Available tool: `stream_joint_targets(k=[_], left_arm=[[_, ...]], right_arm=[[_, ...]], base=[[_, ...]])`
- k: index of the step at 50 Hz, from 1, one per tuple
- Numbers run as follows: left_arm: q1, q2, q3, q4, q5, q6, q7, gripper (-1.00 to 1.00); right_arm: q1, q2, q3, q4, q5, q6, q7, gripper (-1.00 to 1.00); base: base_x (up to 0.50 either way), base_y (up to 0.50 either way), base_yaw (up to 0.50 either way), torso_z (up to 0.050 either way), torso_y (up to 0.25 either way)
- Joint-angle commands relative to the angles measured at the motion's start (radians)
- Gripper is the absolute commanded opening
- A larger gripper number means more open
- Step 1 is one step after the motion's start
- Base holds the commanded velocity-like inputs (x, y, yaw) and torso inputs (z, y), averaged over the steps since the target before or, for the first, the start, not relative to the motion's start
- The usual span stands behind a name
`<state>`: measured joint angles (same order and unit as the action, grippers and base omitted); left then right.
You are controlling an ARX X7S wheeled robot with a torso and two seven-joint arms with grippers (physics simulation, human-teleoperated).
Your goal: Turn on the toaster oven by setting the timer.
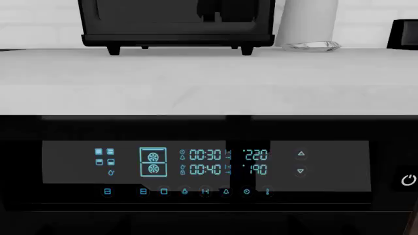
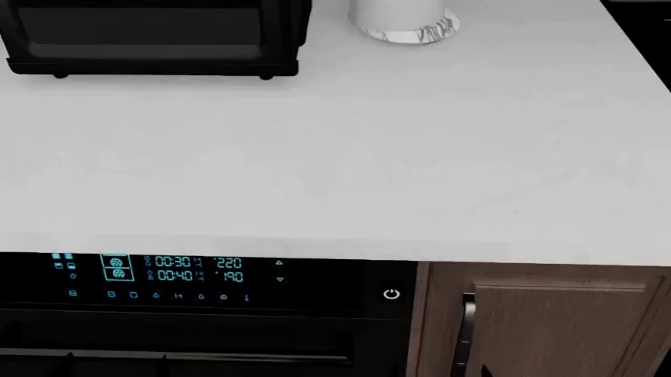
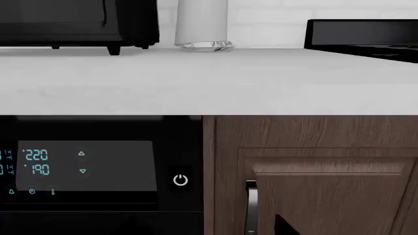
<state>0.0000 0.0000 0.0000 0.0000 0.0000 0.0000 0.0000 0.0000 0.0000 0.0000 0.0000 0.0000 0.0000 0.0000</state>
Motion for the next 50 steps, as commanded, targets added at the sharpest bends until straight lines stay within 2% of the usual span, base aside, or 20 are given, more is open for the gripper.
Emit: stream_joint_targets(k=[1,10,14,16,22,46,50], left_arm=[[0.001,-0.04,0.048,0.007,-0.04,-0.004,-0.048,1.0],[0.013,-0.058,0.075,0.034,-0.052,0.018,-0.065,1.0],[0.03,-0.066,0.074,0.086,-0.111,-0.014,-0.043,1.0],[0.037,-0.073,0.084,0.106,-0.098,0.019,-0.044,1.0],[0.051,-0.08,0.093,0.154,-0.114,-0.002,-0.054,1.0],[0.035,-0.111,0.122,0.202,-0.12,-0.014,-0.101,1.0],[0.037,-0.126,0.132,0.192,-0.137,-0.006,-0.08,1.0]], right_arm=[[0.001,0.017,-0.02,0.004,0.017,-0.003,0.02,1.0],[-0.008,0.043,-0.063,-0.011,0.013,0.004,0.067,1.0],[-0.009,0.049,-0.073,-0.027,0.015,0.019,0.083,1.0],[-0.006,0.051,-0.078,-0.034,0.011,0.027,0.094,1.0],[-0.009,0.06,-0.087,-0.062,0.016,0.044,0.115,1.0],[0.003,0.094,-0.116,-0.182,0.036,0.117,0.158,1.0],[0.003,0.102,-0.119,-0.199,0.057,0.112,0.151,1.0]], base=[[0.0,0.0,0.0,0.0,0.0],[0.0,0.0,0.0,0.0,0.0],[0.0,0.0,0.0,0.009,0.0],[0.0,0.0,0.0,0.05,0.011],[0.0,0.0,0.0,0.05,0.01],[0.0,0.0,0.0,0.05,0.011],[0.0,0.0,0.0,0.05,0.011]])
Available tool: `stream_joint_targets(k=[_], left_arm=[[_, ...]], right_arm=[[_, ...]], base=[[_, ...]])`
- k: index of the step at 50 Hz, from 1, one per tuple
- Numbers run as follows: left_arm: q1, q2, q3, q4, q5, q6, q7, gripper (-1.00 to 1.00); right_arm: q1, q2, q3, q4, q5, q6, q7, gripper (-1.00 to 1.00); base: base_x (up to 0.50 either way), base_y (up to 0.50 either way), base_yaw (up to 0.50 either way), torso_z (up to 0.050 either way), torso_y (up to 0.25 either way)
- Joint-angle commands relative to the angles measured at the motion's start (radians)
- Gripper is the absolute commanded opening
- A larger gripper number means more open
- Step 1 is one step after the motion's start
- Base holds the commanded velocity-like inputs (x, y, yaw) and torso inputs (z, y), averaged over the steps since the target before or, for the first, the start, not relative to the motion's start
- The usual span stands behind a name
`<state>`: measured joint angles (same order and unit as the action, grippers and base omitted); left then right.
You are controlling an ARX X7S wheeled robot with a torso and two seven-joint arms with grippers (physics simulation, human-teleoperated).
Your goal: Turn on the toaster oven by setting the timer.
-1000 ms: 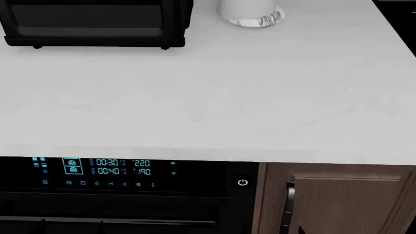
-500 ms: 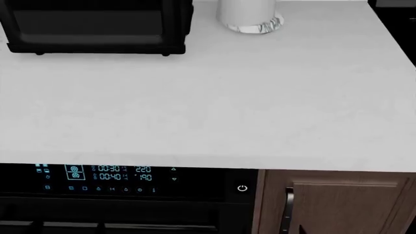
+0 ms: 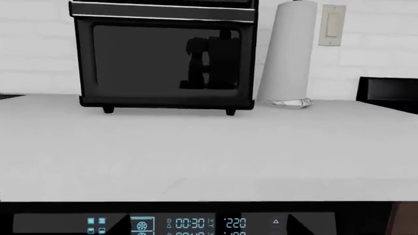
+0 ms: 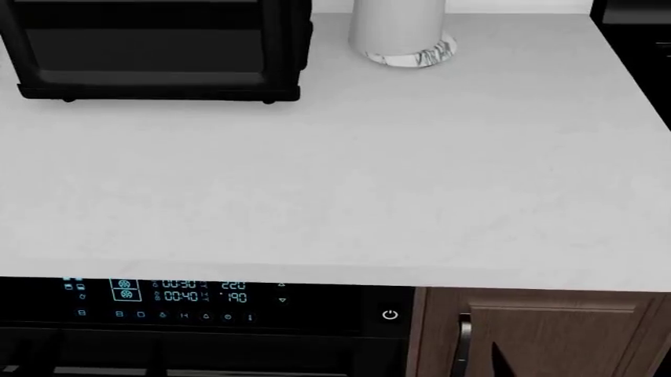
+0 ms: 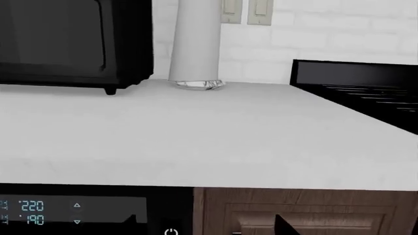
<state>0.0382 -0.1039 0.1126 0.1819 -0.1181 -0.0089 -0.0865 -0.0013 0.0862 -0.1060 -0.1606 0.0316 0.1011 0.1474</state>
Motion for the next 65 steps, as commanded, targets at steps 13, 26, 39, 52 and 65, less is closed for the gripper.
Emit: stream_joint_targets(k=[13,26,39,52,65], left_arm=[[-0.057,-0.067,0.023,0.184,-0.066,-0.188,-0.001,1.0],[-0.344,-0.111,-0.081,0.406,-0.232,-0.642,-0.071,1.0],[-0.944,-0.136,-0.15,0.207,-0.398,-1.172,-0.111,1.0],[-1.0,-0.132,-0.115,0.138,-0.391,-1.155,-0.103,1.0],[-0.984,-0.139,-0.114,0.143,-0.399,-1.146,-0.101,1.0]], right_arm=[[0.065,0.06,-0.011,-0.19,0.036,0.173,0.015,1.0],[0.241,0.122,0.03,-0.462,0.073,0.522,0.014,1.0],[0.833,0.224,0.079,-0.345,0.182,0.963,-0.104,1.0],[0.874,0.241,0.06,-0.292,0.185,0.97,-0.12,1.0],[0.88,0.244,0.039,-0.288,0.183,0.97,-0.116,1.0]], base=[[0.0,0.0,0.0,0.035,0.007],[0.0,0.0,0.0,0.0,0.0],[0.0,0.0,0.0,0.0,0.0],[0.0,0.0,0.0,0.0,0.0],[0.0,0.38,0.0,0.0,0.0]])
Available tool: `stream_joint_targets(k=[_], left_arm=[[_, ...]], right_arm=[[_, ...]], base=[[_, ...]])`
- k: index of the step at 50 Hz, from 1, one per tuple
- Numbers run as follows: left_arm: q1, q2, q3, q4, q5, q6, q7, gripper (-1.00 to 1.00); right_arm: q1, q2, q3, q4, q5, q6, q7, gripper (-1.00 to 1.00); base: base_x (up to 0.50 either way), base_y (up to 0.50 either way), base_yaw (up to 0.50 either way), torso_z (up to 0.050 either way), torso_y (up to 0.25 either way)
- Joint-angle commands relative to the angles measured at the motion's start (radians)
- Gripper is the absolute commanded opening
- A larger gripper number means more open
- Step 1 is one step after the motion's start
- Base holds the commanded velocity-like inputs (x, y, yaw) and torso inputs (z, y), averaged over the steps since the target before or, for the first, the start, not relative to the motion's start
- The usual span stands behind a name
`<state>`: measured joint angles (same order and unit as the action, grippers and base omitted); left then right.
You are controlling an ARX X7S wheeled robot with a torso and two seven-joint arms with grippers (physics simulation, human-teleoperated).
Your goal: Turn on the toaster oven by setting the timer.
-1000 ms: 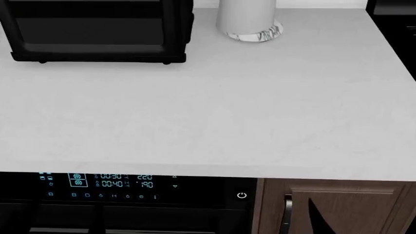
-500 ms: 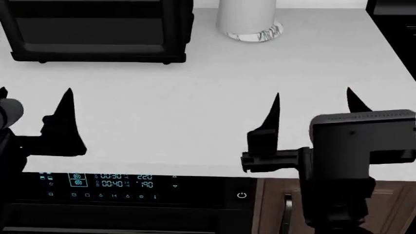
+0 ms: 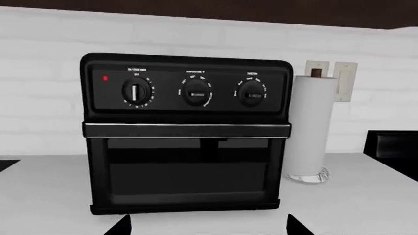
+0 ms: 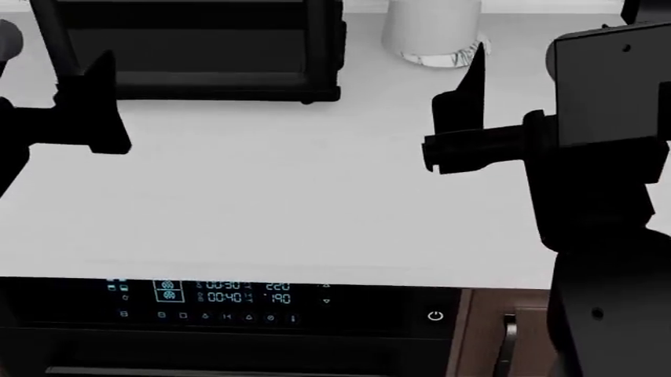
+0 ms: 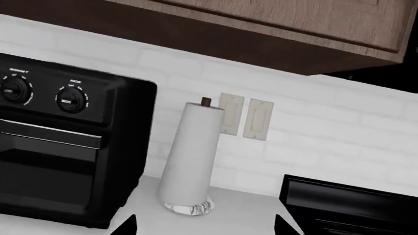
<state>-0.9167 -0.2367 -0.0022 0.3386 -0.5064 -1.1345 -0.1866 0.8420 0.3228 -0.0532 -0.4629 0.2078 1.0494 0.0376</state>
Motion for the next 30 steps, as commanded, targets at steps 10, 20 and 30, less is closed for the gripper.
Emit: stream_joint_targets(k=[10,20,30], left_arm=[[-0.023,-0.01,-0.004,0.005,-0.021,-0.027,-0.006,1.0],[-0.022,-0.018,0.011,0.008,-0.018,-0.009,-0.004,1.0],[-0.024,-0.023,0.013,0.012,-0.023,-0.006,-0.005,1.0]], right_arm=[[0.029,0.009,-0.018,0.01,0.012,0.021,-0.007,1.0],[0.032,0.013,-0.027,0.012,0.015,0.02,-0.009,1.0],[0.035,0.01,-0.029,0.011,0.019,0.018,-0.007,1.0]], base=[[0.0,0.5,0.0,0.0,0.0],[0.0,0.5,0.0,0.0,0.0],[0.0,0.5,0.0,0.0,0.0]])
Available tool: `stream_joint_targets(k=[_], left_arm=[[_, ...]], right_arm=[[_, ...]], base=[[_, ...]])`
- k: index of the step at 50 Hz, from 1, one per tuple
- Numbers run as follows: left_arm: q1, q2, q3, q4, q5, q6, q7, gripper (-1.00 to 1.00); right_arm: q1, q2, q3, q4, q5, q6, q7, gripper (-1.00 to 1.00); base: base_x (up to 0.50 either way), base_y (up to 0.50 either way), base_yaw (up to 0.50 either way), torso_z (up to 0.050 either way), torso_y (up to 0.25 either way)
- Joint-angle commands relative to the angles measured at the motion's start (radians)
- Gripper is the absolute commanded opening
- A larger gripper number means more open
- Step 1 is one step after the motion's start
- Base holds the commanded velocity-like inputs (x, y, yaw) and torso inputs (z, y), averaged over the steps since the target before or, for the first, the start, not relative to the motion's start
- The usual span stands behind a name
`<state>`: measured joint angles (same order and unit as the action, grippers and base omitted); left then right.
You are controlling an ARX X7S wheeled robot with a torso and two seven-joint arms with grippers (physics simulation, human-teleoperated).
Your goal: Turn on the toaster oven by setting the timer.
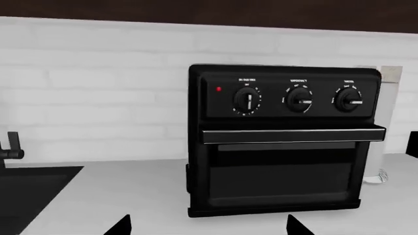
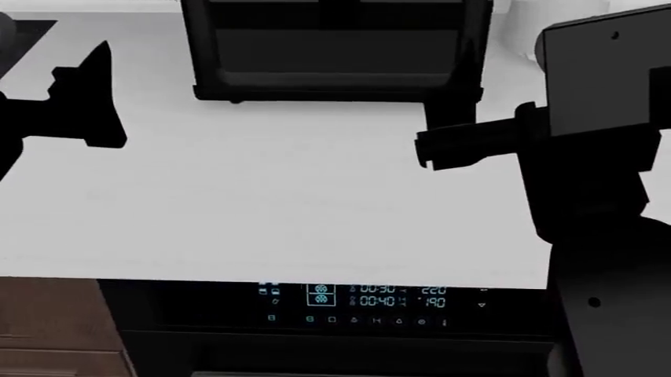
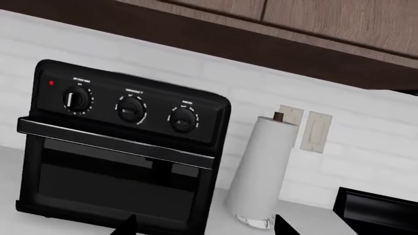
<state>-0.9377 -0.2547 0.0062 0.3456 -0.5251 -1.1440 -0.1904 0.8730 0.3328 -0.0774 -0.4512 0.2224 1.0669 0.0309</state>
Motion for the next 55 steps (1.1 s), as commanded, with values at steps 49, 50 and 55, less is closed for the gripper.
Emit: stream_joint_targets(k=[49,50,55], left_arm=[[-0.003,-0.014,0.032,0.011,-0.024,0.006,-0.016,1.0],[-0.004,-0.014,0.031,0.011,-0.025,0.006,-0.017,1.0],[-0.006,-0.016,0.028,0.012,-0.03,0.002,-0.02,1.0]], right_arm=[[-0.025,-0.002,0.031,0.002,0.024,-0.023,0.022,1.0],[-0.025,-0.002,0.03,0.003,0.024,-0.024,0.022,1.0],[-0.023,-0.002,0.024,0.005,0.023,-0.026,0.024,1.0]], base=[[0.0,0.36,0.0,0.0,0.0],[0.0,0.0,0.0,0.0,0.0],[0.19,0.0,0.0,0.0,0.0]])
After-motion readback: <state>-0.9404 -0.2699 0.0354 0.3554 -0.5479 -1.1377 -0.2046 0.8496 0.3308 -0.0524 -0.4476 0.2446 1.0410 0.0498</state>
